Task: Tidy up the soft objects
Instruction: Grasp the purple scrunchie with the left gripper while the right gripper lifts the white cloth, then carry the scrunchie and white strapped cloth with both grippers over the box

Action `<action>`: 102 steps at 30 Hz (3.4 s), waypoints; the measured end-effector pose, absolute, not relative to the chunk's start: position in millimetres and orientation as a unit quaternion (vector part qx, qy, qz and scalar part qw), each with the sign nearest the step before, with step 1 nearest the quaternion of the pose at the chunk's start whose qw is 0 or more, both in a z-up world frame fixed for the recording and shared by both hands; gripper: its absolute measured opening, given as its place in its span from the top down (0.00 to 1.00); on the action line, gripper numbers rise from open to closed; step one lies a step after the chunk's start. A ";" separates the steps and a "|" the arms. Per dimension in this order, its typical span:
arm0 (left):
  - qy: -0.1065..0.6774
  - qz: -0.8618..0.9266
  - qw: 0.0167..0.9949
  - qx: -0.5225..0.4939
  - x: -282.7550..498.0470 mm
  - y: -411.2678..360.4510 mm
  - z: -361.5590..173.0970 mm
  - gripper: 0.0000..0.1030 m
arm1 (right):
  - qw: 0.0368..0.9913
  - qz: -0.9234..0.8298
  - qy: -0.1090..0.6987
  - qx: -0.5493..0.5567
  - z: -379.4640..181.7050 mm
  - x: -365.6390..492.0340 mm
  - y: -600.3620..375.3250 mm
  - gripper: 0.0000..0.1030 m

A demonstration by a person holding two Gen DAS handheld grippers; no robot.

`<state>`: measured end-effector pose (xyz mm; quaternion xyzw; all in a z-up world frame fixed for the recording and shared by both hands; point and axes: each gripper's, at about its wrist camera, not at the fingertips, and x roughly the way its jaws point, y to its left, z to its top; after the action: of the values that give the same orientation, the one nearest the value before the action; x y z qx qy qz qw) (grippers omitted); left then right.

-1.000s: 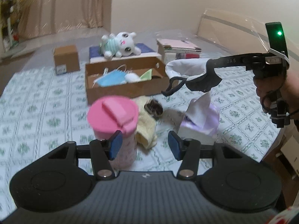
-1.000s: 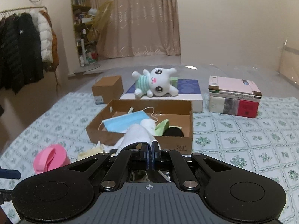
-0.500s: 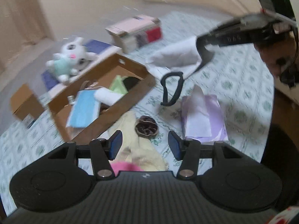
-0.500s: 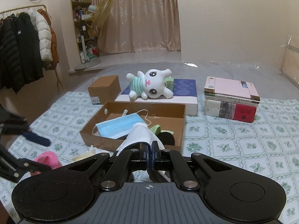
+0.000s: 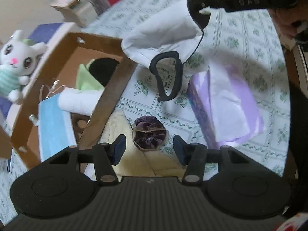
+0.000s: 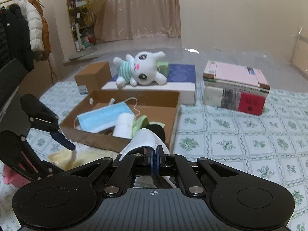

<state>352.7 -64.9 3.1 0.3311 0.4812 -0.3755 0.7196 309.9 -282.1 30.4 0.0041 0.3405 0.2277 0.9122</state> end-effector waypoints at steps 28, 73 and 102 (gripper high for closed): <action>0.483 -0.341 0.733 0.336 378.1 -80.7 5.6 0.93 | 0.908 0.229 0.352 0.012 15.4 313.9 -291.9 0.97; 0.456 -0.157 0.862 0.154 386.6 31.3 74.7 0.93 | 0.904 0.253 0.343 -0.001 92.0 360.6 -204.9 0.97; 0.474 -0.132 0.867 0.080 492.6 29.2 -5.2 0.93 | 0.895 0.201 0.395 0.049 17.6 478.0 -184.5 0.97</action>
<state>492.6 29.2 -5.2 0.0795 0.4744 -0.1318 0.8667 478.0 -184.5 17.6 0.0486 0.3955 0.2006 0.8950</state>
